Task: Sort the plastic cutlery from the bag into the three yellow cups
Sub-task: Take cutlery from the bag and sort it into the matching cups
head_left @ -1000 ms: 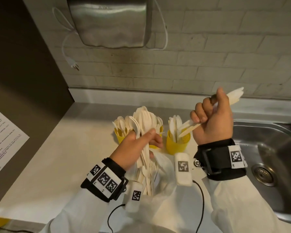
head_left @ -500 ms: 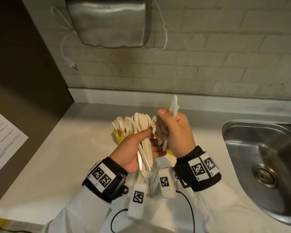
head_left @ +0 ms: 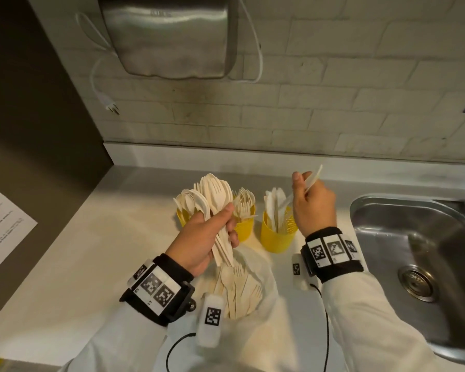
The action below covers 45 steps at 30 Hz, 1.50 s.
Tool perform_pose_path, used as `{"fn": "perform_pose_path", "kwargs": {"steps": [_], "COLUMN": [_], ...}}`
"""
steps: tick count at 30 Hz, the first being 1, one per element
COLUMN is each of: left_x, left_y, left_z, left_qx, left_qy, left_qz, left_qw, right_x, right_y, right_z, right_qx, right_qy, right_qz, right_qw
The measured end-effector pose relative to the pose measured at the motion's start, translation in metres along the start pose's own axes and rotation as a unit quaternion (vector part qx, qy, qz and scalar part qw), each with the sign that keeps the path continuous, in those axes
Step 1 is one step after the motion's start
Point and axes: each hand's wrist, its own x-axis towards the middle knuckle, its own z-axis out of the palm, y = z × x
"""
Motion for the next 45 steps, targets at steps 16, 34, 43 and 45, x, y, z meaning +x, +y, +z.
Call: {"fn": "perform_pose_path", "kwargs": {"steps": [16, 34, 43, 45], "left_x": [-0.008, -0.009, -0.010, -0.011], "left_y": [0.005, 0.003, 0.002, 0.003], "left_z": [0.008, 0.005, 0.005, 0.005], "left_qx": [0.092, 0.089, 0.128, 0.122], "left_qy": [-0.082, -0.067, -0.096, -0.099], "left_qz": [0.053, 0.029, 0.057, 0.052], "left_qw": [0.991, 0.993, 0.985, 0.986], "right_x": [-0.006, -0.035, -0.029, -0.022], "right_y": [-0.042, -0.071, -0.074, -0.072], "right_z": [-0.013, -0.004, -0.009, -0.016], "right_qx": [0.081, 0.216, 0.466, 0.559], "right_qy": [-0.054, -0.110, -0.117, -0.048], "right_qz": [-0.069, -0.006, 0.190, 0.239], "right_qw": [0.993, 0.970, 0.856, 0.792]}}
